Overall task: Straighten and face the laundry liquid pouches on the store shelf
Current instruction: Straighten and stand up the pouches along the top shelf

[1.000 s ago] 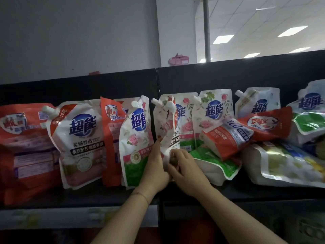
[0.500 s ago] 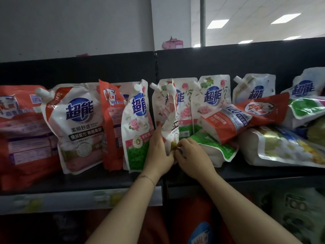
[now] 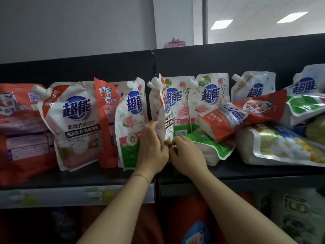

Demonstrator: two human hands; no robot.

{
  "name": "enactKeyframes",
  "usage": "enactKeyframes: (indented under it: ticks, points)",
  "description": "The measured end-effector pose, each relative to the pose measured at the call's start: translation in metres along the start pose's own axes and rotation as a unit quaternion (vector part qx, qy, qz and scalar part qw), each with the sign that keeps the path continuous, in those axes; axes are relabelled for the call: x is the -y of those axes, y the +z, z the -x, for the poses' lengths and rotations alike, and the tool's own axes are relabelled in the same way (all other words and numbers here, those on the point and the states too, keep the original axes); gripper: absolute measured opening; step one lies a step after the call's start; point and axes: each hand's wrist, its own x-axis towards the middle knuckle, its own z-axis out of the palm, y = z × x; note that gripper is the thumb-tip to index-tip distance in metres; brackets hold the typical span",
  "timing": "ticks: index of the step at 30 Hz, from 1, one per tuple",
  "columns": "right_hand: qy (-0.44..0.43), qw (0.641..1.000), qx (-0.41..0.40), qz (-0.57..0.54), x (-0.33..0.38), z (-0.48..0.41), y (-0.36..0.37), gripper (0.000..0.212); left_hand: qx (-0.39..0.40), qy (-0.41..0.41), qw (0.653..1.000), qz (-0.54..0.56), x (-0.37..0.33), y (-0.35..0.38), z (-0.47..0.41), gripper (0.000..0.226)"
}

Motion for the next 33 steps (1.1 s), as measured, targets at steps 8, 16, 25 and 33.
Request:
enactKeyframes:
  ticks: [8,16,25,33]
  points:
    - [-0.065,0.995,0.081,0.010,-0.008,-0.002,-0.020,0.019,-0.026,0.160,0.956,-0.244,-0.008,-0.004,-0.009,0.024]
    - [-0.188,0.971,0.071,0.132,-0.041,-0.012,-0.095,0.033,0.132,0.162,0.955,-0.212,-0.051,0.018,-0.019,0.016]
    - [-0.122,0.939,0.211,0.244,-0.085,-0.062,-0.136,0.071,0.379,-0.102,0.892,-0.223,-0.091,0.086,-0.056,0.113]
    - [-0.094,0.867,0.380,0.308,-0.090,-0.082,-0.132,0.087,0.521,-0.111,0.798,-0.281,-0.107,0.115,-0.076,0.118]
